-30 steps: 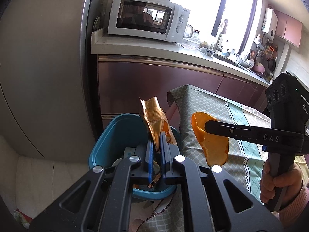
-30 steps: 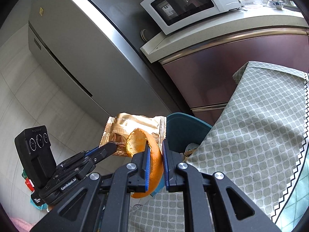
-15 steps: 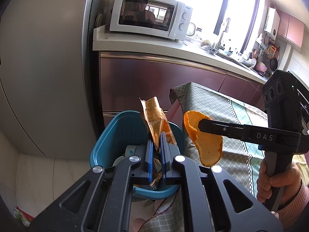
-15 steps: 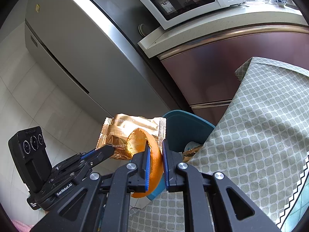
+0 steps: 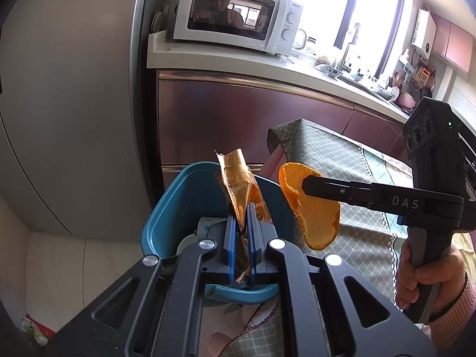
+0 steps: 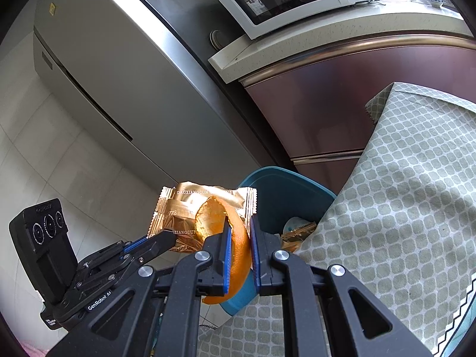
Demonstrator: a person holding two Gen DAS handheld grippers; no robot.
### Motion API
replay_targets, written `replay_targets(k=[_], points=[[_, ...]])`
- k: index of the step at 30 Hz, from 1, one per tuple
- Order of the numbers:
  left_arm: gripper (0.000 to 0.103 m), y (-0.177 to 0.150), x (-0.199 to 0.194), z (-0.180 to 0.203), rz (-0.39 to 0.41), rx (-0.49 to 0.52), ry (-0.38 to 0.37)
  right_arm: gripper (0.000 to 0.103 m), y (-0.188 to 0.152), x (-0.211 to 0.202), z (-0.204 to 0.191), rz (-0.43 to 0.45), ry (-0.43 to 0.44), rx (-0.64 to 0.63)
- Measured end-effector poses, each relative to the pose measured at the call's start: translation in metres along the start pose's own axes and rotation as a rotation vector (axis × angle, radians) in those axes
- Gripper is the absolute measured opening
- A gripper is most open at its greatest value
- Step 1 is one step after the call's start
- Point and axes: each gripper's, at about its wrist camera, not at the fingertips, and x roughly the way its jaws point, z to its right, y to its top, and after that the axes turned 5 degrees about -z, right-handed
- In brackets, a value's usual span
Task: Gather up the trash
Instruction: 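Lower both items into the teal bin and open both grippers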
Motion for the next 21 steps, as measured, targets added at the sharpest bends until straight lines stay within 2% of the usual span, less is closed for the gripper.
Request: replay_targets(k=[21], points=[[0.007, 0.000, 0.019, -0.001, -0.036, 0.000, 0.011, 0.011, 0.002, 0.020, 0.004, -0.018, -0.012, 0.027]])
